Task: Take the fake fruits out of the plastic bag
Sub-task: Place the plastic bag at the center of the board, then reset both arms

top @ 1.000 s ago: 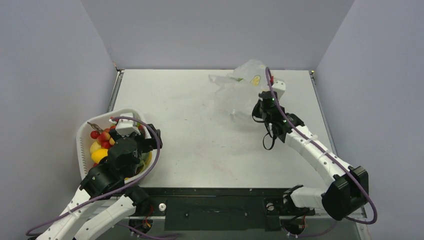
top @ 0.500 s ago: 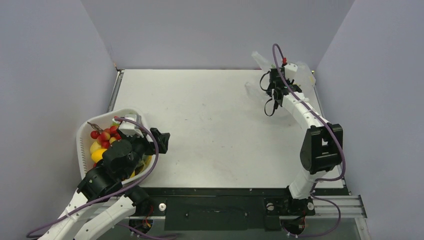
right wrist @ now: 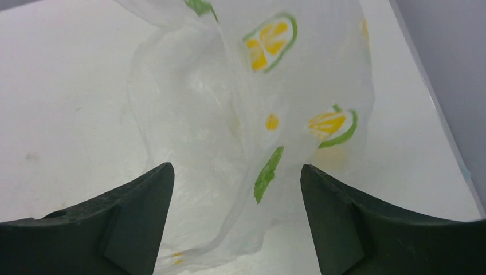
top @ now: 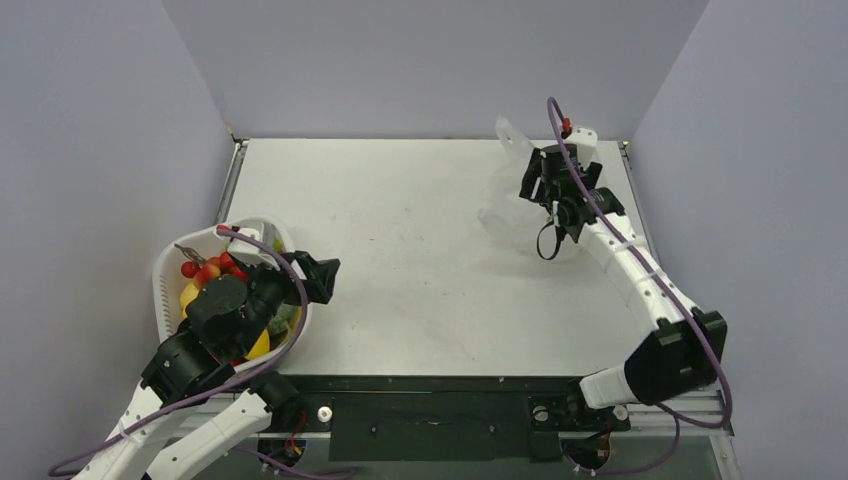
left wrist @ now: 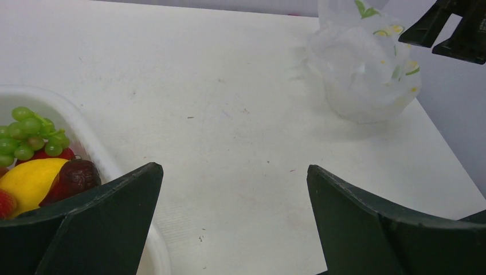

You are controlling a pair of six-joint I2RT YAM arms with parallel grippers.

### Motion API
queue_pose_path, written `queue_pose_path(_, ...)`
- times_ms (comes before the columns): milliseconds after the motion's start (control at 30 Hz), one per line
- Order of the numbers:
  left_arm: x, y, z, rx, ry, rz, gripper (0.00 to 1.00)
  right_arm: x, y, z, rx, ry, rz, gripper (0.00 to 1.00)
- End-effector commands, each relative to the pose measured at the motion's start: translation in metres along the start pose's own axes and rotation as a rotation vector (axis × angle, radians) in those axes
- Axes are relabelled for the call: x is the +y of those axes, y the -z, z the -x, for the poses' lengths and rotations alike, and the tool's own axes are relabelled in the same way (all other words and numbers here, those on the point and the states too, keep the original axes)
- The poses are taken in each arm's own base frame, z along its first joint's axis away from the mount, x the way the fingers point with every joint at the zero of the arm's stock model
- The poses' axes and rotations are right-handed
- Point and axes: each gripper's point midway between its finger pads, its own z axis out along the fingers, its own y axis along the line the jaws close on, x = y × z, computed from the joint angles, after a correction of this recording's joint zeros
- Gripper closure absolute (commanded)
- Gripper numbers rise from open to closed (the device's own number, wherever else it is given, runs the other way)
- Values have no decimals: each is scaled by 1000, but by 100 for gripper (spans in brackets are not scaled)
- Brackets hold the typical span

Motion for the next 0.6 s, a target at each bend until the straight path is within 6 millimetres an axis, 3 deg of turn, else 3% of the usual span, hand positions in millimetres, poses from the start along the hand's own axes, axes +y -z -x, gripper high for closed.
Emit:
queue_pose_path(0,-16,9,49,-128,-2,-63,3,-7,72,26,-124,18,66,21)
queue_pose_path(233,-19,29,95,-256,-17,-77,3,-33,154,42,-256,-36,190,17)
queue_pose_path(400,-21,48,128,-366,17,-95,3,-39,210,55,-372,-59,352,17)
queue_pose_path(567,-17,78,161,-486,29,-108,3,-74,274,79,-563,-123,395,16)
